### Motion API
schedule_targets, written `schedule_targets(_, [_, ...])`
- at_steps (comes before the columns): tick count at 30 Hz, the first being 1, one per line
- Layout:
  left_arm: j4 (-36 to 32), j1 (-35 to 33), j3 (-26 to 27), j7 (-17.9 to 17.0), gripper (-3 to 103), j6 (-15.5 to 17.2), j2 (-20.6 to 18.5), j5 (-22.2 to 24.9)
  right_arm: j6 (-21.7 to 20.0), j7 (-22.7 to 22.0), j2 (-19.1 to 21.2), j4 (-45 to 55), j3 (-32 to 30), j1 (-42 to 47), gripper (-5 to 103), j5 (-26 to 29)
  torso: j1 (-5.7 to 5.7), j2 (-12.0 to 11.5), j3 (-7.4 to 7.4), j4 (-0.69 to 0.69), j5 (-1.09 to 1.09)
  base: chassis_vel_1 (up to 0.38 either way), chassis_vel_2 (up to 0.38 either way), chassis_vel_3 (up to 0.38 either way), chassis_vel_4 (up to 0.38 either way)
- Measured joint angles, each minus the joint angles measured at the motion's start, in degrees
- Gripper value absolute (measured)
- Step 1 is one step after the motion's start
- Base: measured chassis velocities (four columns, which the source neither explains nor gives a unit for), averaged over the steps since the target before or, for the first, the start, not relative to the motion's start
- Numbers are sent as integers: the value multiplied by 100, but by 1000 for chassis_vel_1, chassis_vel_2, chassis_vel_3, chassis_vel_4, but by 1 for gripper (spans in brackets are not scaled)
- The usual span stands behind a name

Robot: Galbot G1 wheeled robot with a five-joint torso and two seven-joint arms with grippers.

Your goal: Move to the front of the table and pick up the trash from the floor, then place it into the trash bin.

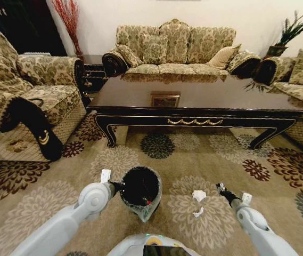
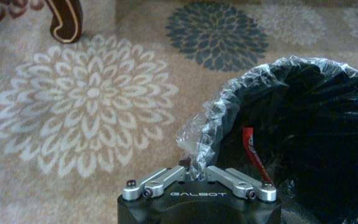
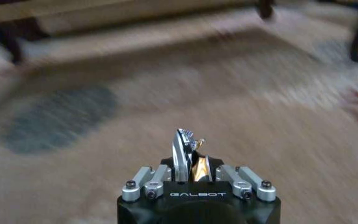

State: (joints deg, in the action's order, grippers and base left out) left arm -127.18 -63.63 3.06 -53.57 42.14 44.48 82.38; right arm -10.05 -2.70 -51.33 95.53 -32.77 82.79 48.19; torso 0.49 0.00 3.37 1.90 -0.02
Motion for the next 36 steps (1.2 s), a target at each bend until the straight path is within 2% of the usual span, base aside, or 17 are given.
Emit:
schedule_targets(3, [37,230,-212,-45,0,0,-9,24,0,-46,61,924,-144,331,32,-132,0,0,0,2,1,0,0,0,0])
schedule_targets(4, [37,230,-212,-45,0,0,-9,24,0,-46,61,924,-144,331,32,-132,0,0,0,2,1,0,0,0,0])
schedule_targets(8, [190,834,-690,-92,0,0,26,174,-106,-191,56,2221,-311,785,32,-265,0,0,0,1,4,0,0,0,0])
schedule_targets(9, [190,834,-690,-92,0,0,26,174,-106,-191,56,2221,-311,785,32,-265,0,0,0,1,4,0,0,0,0])
schedule_targets(11, [368,1303,-1087,-161,0,0,155,265,-159,-204,57,2785,-366,971,32,-546,0,0,0,0,-2,0,0,0,0])
schedule_targets(12, [482,1579,-1356,-223,0,0,260,313,-164,-205,57,3022,-373,1041,32,-725,0,0,0,1,4,0,0,0,0])
schedule_targets(13, [482,1579,-1356,-223,0,0,260,313,-164,-205,57,3022,-373,1041,32,-725,0,0,0,1,4,0,0,0,0])
schedule_targets(16, [724,2162,-1948,-351,0,0,532,487,-197,-221,61,3511,-361,1218,32,-864,0,0,1,0,-1,0,0,0,0])
schedule_targets(17, [724,2162,-1948,-351,0,0,532,487,-197,-221,61,3511,-361,1218,32,-864,0,0,1,0,-1,0,0,0,0])
schedule_targets(18, [848,2461,-2206,-422,0,0,683,564,-207,-222,71,3761,-341,1348,32,-897,0,0,1,-4,3,0,0,0,0])
schedule_targets(19, [949,2665,-2398,-485,0,0,806,612,-210,-208,79,3944,-325,1446,32,-953,0,0,1,0,6,0,0,0,0])
schedule_targets(21, [1117,2977,-2690,-554,0,0,1057,689,-208,-147,83,4178,-278,1538,32,-1148,0,0,0,0,0,0,0,0,0])
schedule_targets(27, [1409,3388,-3126,-722,0,0,1518,779,-181,-43,94,4502,-208,1775,32,-1327,0,0,1,1,4,0,0,0,0])
schedule_targets(36, [1583,3570,-3305,-836,0,0,1805,825,-144,52,44,4382,-83,1979,29,-1610,0,0,1,1,3,0,0,0,0])
